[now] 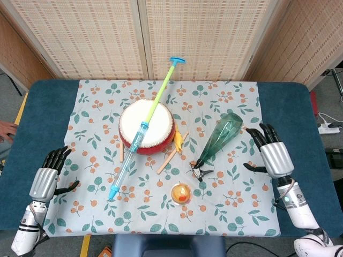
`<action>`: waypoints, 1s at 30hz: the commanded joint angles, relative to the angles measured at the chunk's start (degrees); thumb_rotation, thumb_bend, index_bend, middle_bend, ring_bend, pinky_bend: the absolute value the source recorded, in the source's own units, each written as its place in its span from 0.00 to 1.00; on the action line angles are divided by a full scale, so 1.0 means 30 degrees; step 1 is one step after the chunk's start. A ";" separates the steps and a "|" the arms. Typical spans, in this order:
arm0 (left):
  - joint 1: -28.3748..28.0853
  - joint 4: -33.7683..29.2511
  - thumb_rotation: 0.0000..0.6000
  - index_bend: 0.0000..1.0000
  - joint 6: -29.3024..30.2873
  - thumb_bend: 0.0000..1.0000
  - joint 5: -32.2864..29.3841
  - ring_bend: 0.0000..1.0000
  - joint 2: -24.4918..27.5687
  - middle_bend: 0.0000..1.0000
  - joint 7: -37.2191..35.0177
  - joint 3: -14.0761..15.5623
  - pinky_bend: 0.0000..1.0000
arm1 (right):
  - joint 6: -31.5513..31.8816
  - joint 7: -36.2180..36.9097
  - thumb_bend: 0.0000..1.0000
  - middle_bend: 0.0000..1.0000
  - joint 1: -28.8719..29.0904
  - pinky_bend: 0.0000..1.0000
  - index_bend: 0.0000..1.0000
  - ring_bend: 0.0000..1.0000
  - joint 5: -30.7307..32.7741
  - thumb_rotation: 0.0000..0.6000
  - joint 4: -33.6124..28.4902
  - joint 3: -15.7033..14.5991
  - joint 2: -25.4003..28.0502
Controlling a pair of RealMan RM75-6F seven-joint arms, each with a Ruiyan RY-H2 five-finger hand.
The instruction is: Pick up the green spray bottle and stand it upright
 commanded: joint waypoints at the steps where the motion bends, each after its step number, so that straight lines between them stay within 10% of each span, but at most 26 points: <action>1: -0.0015 -0.0034 1.00 0.00 -0.0012 0.17 0.0015 0.00 -0.0023 0.00 0.0054 0.0019 0.03 | -0.1583 -0.1660 0.00 0.19 0.1427 0.00 0.20 0.00 -0.1124 1.00 0.1134 -0.0495 -0.0244; 7: 0.0029 0.0103 1.00 0.00 0.0088 0.17 -0.0100 0.00 -0.0043 0.00 -0.0063 -0.0096 0.03 | -0.2704 -0.1626 0.00 0.28 0.3032 0.04 0.34 0.01 -0.2830 1.00 0.4174 -0.1243 -0.1592; 30: -0.0298 0.0705 1.00 0.00 -0.0909 0.17 -0.0627 0.00 -0.0464 0.00 -0.0393 -0.0247 0.03 | -0.6514 -0.2755 0.00 0.31 0.7864 0.07 0.38 0.02 -0.4488 1.00 1.0071 -0.2272 -0.4826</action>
